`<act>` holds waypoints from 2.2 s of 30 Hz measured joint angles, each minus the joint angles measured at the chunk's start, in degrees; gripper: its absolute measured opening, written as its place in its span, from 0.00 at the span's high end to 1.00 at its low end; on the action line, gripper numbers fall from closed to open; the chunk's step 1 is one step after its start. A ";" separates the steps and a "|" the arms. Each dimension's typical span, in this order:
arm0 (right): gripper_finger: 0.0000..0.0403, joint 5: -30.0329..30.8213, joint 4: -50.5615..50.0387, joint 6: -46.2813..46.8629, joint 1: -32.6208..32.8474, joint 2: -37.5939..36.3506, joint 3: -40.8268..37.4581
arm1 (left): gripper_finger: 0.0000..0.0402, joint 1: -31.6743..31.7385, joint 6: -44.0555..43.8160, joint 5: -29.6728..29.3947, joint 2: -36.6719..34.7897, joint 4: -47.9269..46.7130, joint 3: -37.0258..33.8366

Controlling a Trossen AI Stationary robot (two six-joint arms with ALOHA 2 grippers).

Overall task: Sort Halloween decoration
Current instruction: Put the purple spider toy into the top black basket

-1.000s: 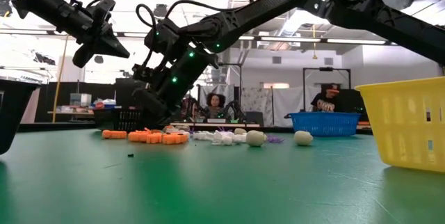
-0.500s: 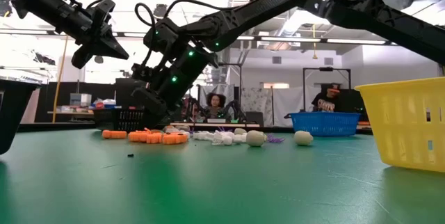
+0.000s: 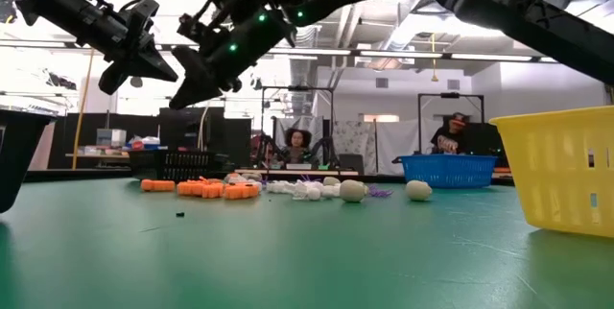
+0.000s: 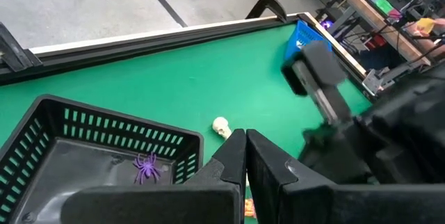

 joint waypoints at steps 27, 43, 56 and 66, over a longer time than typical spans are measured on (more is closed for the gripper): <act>0.60 -3.33 3.89 0.06 -6.23 0.47 -0.10 | 1.00 0.00 -0.02 -0.28 0.00 0.33 0.00; 0.65 -13.68 -43.34 -2.06 -11.86 -14.68 -0.02 | 1.00 0.00 0.04 0.40 -5.39 -0.06 0.00; 0.72 -9.29 -41.58 7.21 -9.63 -46.84 -38.46 | 1.00 0.00 -1.49 1.16 -9.09 -0.16 0.02; 0.72 10.33 -0.02 29.00 9.34 -67.41 -79.63 | 1.00 0.00 -1.62 -0.03 -8.96 -0.13 0.02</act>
